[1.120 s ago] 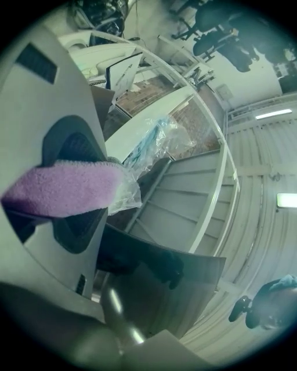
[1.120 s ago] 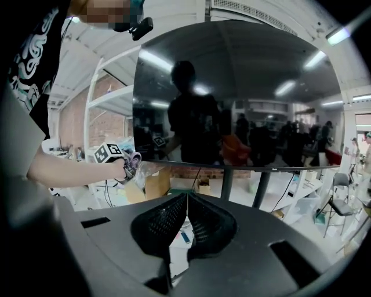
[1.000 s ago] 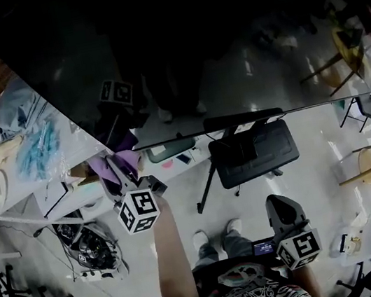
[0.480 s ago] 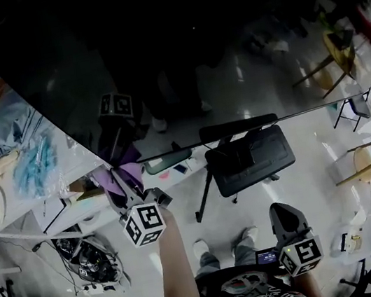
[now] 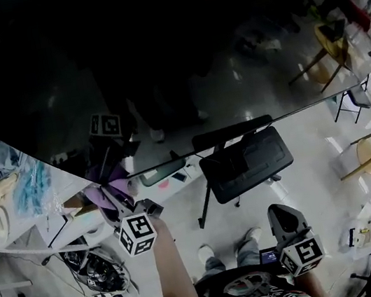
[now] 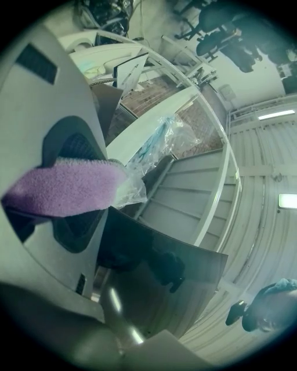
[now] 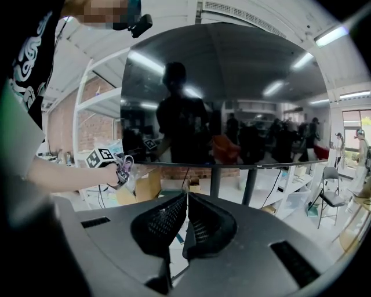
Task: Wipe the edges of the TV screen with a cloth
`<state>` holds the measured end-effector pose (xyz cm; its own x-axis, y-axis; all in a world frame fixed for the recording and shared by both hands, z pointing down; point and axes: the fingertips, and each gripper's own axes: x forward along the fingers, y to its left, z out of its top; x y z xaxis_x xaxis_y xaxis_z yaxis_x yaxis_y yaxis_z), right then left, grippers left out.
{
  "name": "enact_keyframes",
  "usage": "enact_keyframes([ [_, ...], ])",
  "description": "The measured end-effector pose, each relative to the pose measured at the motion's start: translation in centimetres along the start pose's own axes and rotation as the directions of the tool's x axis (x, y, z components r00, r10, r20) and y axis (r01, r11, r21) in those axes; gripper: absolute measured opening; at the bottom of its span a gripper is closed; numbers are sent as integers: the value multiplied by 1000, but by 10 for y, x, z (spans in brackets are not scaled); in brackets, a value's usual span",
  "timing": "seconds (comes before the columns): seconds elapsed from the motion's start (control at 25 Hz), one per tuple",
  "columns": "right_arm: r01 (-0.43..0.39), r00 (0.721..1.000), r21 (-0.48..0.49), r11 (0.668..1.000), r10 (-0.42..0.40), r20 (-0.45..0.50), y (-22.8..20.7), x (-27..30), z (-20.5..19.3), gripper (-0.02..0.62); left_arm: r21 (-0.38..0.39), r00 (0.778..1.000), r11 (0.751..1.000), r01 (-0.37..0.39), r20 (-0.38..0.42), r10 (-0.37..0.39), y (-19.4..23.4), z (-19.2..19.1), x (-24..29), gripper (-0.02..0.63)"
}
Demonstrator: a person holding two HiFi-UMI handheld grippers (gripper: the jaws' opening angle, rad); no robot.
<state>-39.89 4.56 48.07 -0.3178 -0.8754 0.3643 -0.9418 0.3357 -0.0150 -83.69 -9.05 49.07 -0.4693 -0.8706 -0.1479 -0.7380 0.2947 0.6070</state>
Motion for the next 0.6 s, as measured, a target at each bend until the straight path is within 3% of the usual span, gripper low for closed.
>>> enact_keyframes([
  [0.6,-8,1000,86,996,6,27,-90,-12,-7,31,1,998,998,-66,25,66,-47,-24,-17,175],
])
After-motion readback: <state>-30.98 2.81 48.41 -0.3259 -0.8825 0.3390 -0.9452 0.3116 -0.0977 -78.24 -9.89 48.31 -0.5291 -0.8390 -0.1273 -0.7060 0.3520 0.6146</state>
